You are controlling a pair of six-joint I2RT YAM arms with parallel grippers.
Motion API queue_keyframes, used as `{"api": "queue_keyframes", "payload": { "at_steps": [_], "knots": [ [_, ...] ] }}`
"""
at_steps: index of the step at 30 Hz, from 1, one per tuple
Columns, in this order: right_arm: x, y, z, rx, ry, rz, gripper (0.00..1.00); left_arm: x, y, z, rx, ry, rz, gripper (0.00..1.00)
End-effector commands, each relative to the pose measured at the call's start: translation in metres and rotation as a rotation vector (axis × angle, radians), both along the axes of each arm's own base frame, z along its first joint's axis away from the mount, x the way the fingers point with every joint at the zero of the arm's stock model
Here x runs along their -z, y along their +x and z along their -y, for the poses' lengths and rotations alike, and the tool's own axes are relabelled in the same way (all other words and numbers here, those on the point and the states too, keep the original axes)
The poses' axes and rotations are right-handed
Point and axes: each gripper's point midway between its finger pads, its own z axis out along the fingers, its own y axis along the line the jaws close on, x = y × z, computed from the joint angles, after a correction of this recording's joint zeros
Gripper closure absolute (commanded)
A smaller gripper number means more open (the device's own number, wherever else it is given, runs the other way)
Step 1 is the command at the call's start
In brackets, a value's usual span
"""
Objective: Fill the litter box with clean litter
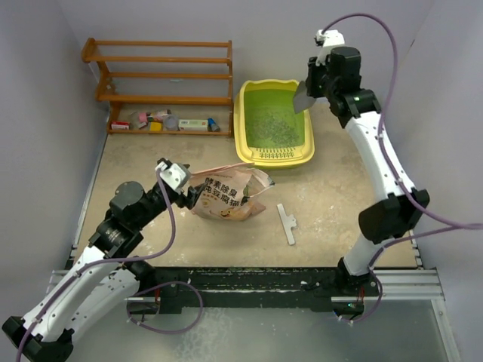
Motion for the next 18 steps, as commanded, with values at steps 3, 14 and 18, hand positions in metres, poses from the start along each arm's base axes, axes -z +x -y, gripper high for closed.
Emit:
{"api": "queue_keyframes", "payload": {
  "at_steps": [3,14,18],
  "knots": [
    [-0.079,-0.076,0.012,-0.006,0.185,0.147,1.00,-0.033,-0.001,0.017,0.102,0.010,0.041,0.23],
    [-0.051,-0.179,-0.037,-0.284,0.448,-0.077,1.00,-0.022,0.008,0.028,0.221,0.292,0.014,0.41],
    [-0.052,-0.195,-0.046,-0.332,0.493,-0.131,1.00,-0.011,0.002,0.033,0.294,0.355,-0.029,0.46]
  ]
}}
